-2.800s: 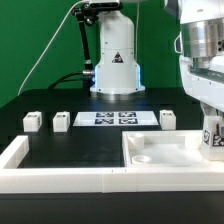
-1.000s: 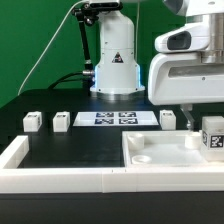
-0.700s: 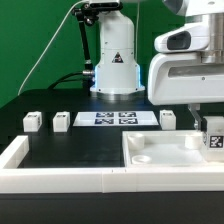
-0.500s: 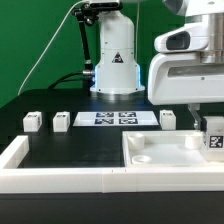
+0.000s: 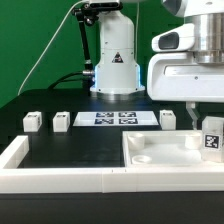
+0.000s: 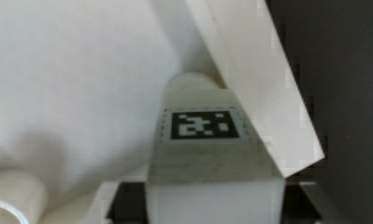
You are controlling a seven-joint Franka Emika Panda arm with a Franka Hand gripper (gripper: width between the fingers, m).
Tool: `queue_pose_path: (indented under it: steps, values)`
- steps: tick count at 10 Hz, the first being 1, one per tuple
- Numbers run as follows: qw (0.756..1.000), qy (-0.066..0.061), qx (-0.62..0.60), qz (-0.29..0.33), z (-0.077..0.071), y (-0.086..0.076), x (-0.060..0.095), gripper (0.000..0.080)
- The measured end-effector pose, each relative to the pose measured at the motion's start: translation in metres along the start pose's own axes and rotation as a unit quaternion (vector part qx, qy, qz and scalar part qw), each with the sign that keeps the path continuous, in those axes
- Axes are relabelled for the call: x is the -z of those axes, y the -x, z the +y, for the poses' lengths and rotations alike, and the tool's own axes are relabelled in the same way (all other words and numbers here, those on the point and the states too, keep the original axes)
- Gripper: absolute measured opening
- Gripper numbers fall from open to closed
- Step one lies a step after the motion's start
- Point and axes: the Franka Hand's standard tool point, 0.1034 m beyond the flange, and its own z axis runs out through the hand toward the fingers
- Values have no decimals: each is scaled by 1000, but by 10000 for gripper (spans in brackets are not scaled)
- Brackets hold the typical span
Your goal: Assemble square table
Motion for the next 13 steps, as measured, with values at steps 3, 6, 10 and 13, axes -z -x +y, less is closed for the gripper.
queue_pose_path:
  steps: [3,6,10,13]
  values:
    - [976,2,-218,0,0,3,0,291]
    - [941,-3,-337,-10,1,2,-1,291]
    - [923,-4,-385,-15,1,3,-1,291]
    - [948,-5,-319,-14,0,4,-1,586]
